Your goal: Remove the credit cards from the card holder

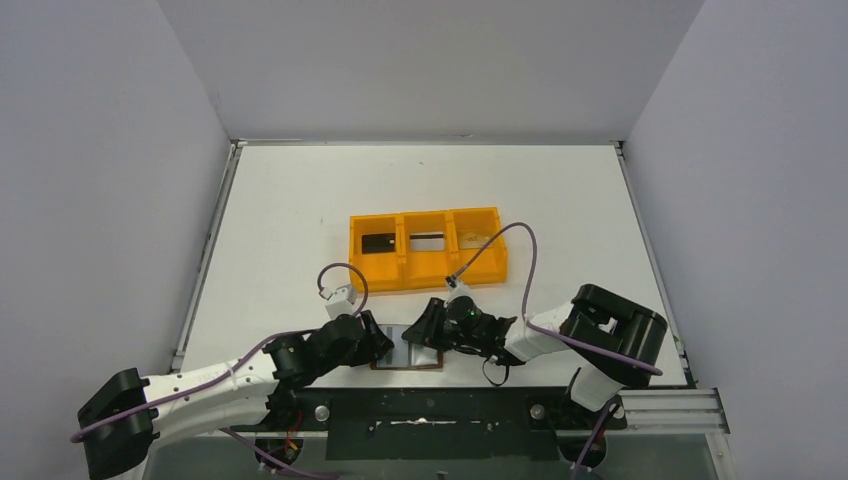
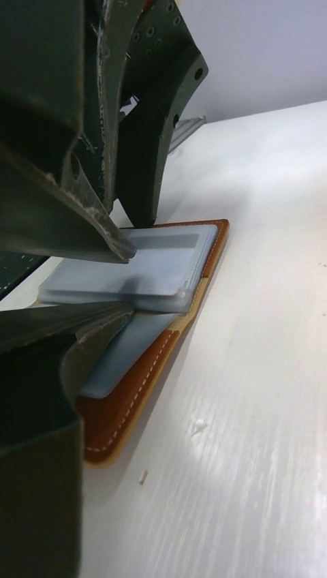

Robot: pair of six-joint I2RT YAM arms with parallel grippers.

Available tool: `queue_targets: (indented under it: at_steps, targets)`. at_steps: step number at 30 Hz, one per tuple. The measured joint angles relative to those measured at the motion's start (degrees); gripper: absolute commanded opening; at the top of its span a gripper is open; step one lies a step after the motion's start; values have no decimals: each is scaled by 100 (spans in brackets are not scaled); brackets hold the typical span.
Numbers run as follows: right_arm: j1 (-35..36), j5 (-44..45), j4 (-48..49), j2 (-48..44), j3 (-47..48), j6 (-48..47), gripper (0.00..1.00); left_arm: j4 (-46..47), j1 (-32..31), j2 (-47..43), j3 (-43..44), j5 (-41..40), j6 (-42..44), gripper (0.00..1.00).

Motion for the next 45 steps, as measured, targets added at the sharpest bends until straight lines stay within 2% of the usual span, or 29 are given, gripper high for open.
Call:
queue_targets:
  at_steps: [4, 7, 11, 15, 19, 28, 37, 45]
  targets:
    - [168, 365, -872, -166, 448, -229, 34, 0, 0, -7, 0, 0, -2, 49]
    - [264, 603, -1499, -168, 769, -358, 20, 0, 0, -46, -2, -2, -2, 49]
    - [404, 970, -2304, -92, 1185, -444, 9, 0, 0, -79, -22, -2, -4, 49]
    - [472, 1156, -2481, -87, 1250, -433, 1, -4, 0, -87, -63, -2, -4, 49]
    - [385, 1056, -1958, -92, 955, -352, 0, -4, 0, -122, -70, -2, -7, 48]
    - [48, 398, -140, 146, 109, 210, 0, 4, 0, -407, -79, -2, -7, 49]
    - [13, 313, 516, 345, -120, 612, 0, 46, 0, -516, -72, -31, 76, 49]
    - [13, 341, 787, 387, -267, 848, 0, 535, 0, -306, -24, 50, 313, 49]
